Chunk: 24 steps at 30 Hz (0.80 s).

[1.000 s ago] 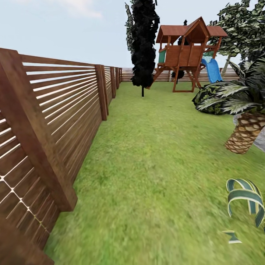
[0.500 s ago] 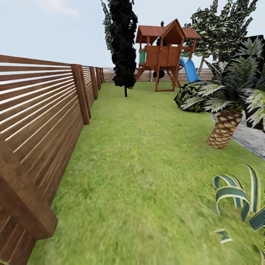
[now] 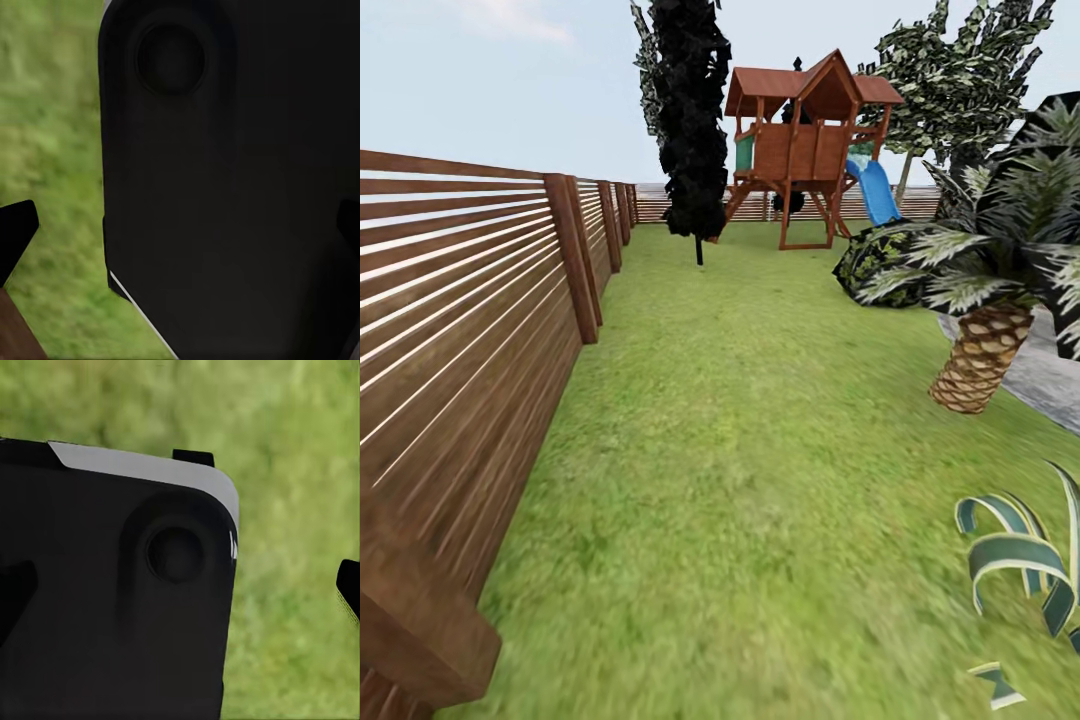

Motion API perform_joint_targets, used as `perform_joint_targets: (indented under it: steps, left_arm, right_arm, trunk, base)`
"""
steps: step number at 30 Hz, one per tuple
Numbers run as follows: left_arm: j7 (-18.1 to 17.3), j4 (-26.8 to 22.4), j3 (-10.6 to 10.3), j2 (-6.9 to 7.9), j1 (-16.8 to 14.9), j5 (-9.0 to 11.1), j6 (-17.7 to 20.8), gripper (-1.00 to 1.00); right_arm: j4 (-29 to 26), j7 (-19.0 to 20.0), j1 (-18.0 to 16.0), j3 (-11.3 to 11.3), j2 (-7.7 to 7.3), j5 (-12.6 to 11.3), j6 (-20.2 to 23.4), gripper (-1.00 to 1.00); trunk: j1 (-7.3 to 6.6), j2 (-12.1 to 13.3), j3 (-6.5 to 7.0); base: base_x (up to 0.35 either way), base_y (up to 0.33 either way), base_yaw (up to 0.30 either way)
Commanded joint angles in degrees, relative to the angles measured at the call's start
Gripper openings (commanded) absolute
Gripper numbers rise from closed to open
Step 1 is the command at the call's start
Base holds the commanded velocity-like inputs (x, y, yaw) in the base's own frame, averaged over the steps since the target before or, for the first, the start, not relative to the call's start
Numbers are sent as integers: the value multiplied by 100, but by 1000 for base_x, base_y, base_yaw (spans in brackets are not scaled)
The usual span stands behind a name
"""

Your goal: Take the three Easter eggs out of the wicker basket on the lawn in the garden, then place them on the lawn next to a single tree (choose any tree) so that all three eggs are next to the same tree and none are left in the basket.

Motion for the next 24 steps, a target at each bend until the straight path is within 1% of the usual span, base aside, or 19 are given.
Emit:
perform_joint_targets:
  steps: [1,6,12,19,24]
  left_arm:
    - [0,0,21,-2,-2,8,-3,100]
    - [-1,0,21,-2,-2,6,-3,100]
    - [0,0,21,-2,-2,1,-3,100]
    - [-1,0,21,-2,-2,6,-3,100]
    - [0,0,21,-2,-2,7,-3,100]
  right_arm:
    - [4,-2,-3,-2,1,50,-16,100]
    - [4,-2,-3,-2,3,50,-16,100]
    - [4,-2,-3,-2,0,50,-16,100]
    - [4,-2,-3,-2,3,50,-16,100]
    - [4,-2,-3,-2,-4,50,-16,100]
  trunk:
    - [3,-2,-5]
    - [3,-2,-5]
    - [3,-2,-5]
    - [3,-2,-5]
    - [3,-2,-5]
  base:
    - [327,77,0]
    - [327,77,-10]
    - [327,77,-134]
    - [327,77,-15]
    - [327,77,-172]
